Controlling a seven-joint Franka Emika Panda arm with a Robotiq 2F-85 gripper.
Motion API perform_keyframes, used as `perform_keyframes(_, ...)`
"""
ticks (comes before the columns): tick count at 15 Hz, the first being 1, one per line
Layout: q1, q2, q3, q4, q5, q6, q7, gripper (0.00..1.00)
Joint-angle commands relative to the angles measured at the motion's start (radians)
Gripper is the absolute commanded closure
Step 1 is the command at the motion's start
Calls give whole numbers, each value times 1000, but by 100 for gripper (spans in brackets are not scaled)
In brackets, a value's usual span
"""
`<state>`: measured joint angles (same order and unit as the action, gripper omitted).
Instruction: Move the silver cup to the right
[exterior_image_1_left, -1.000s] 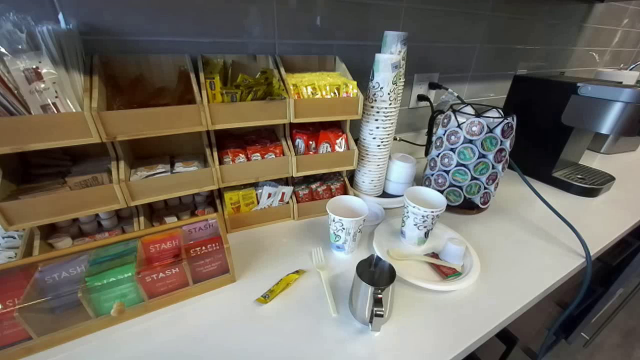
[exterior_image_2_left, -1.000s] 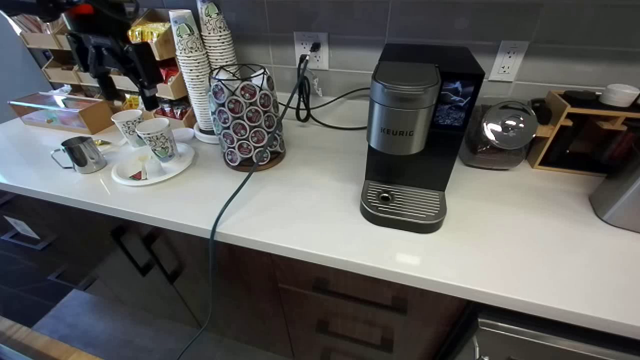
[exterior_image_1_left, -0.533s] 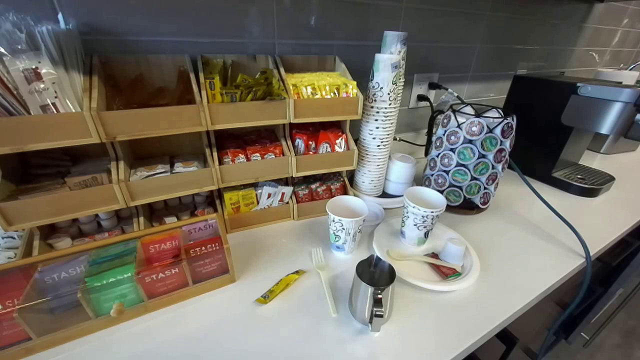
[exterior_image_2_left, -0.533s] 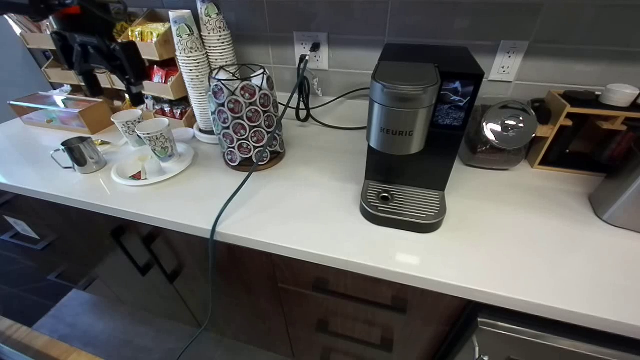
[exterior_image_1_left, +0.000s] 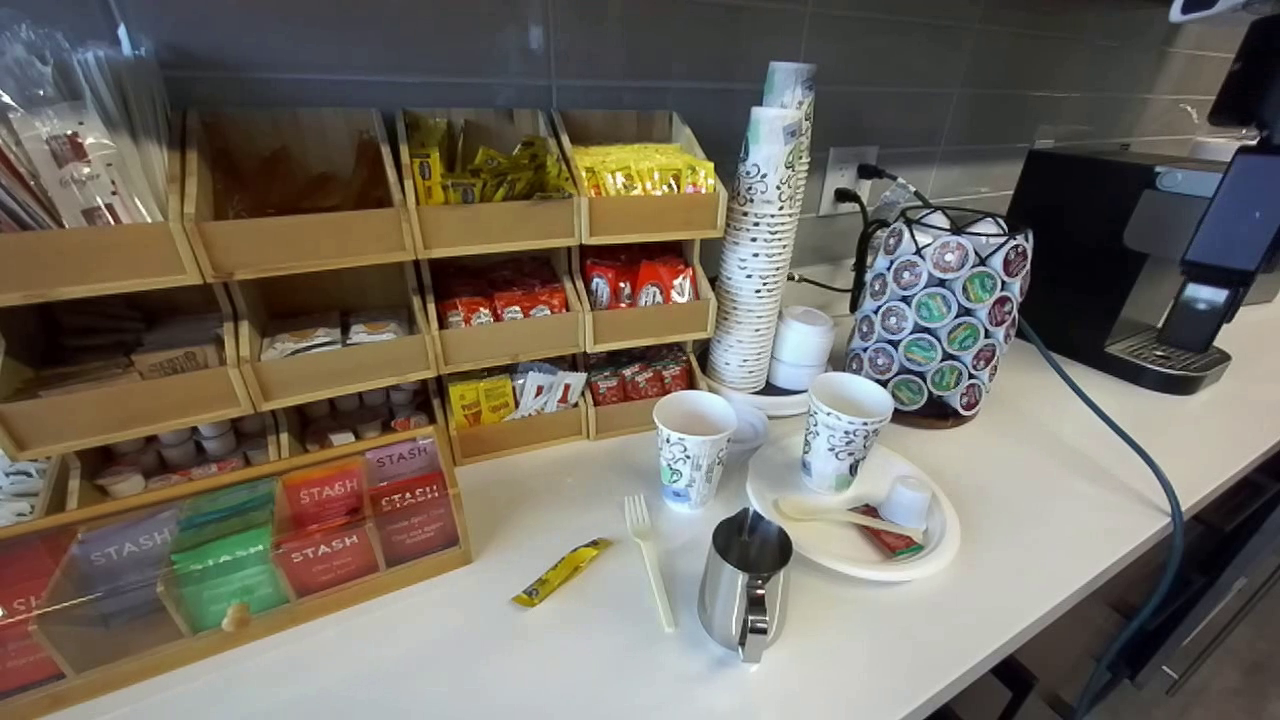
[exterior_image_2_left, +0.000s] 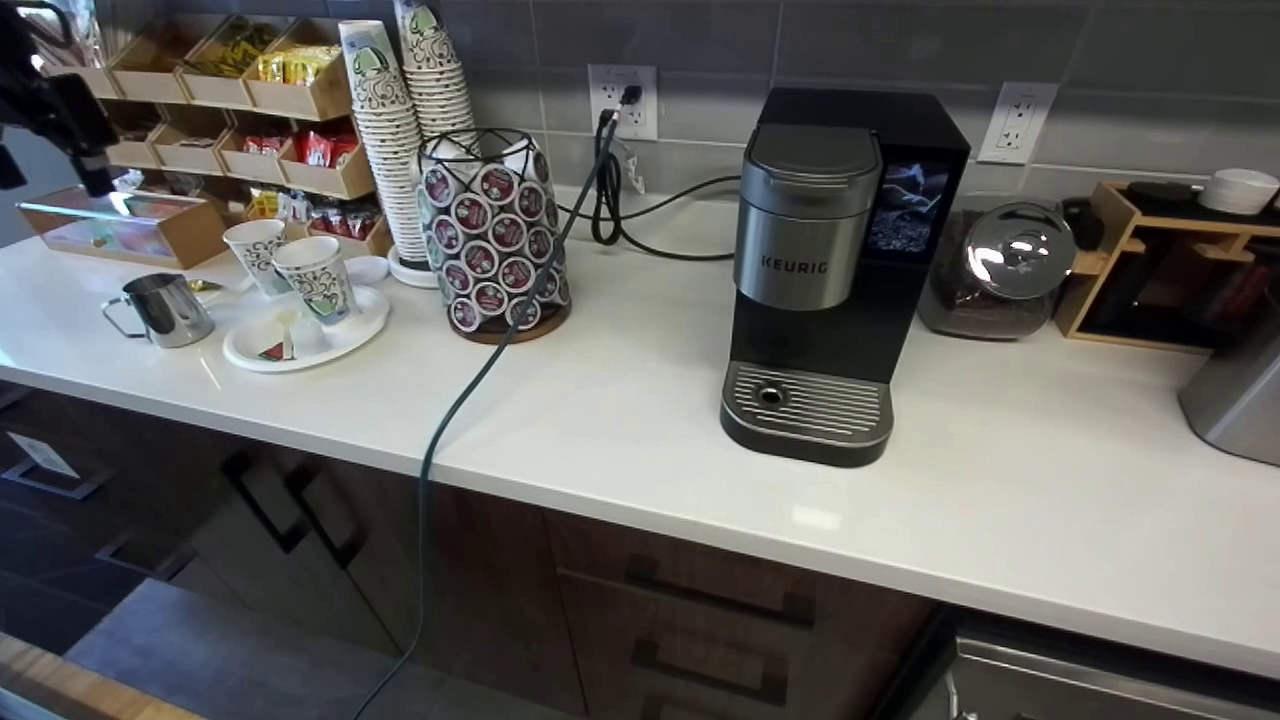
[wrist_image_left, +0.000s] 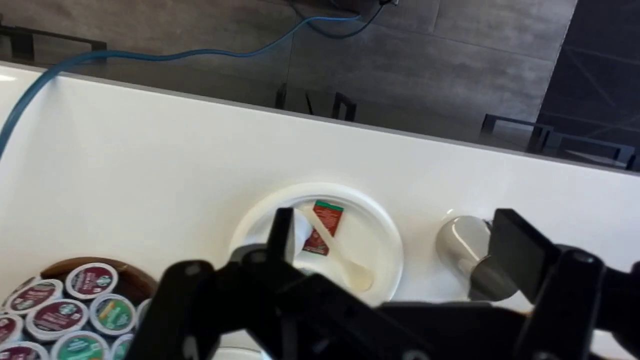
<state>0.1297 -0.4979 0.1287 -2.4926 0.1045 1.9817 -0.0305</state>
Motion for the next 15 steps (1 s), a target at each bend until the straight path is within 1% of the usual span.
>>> perform_keyframes(1, 31, 5, 30, 0, -18, -6, 20, 0)
perform_keyframes(2, 50, 8, 62, -1, -30, -10, 38, 0)
perform_keyframes(3, 61, 9, 80, -2, -37, -11, 48, 0)
perform_keyframes(7, 60, 10, 79, -2, -49, -12, 50, 0)
perform_keyframes(8, 48, 28, 98, 3, -24, -12, 147, 0)
perform_keyframes(9, 47, 57, 113, 17, 5, -11, 219, 0)
perform_keyframes(10, 50, 83, 126, 26, 25, 3, 276, 0)
perform_keyframes(11, 59, 123, 138, 52, 59, -19, 320, 0)
perform_keyframes(13, 72, 176, 164, 83, 121, -23, 414, 0)
perform_keyframes(15, 88, 231, 200, 93, 188, 22, 525, 0)
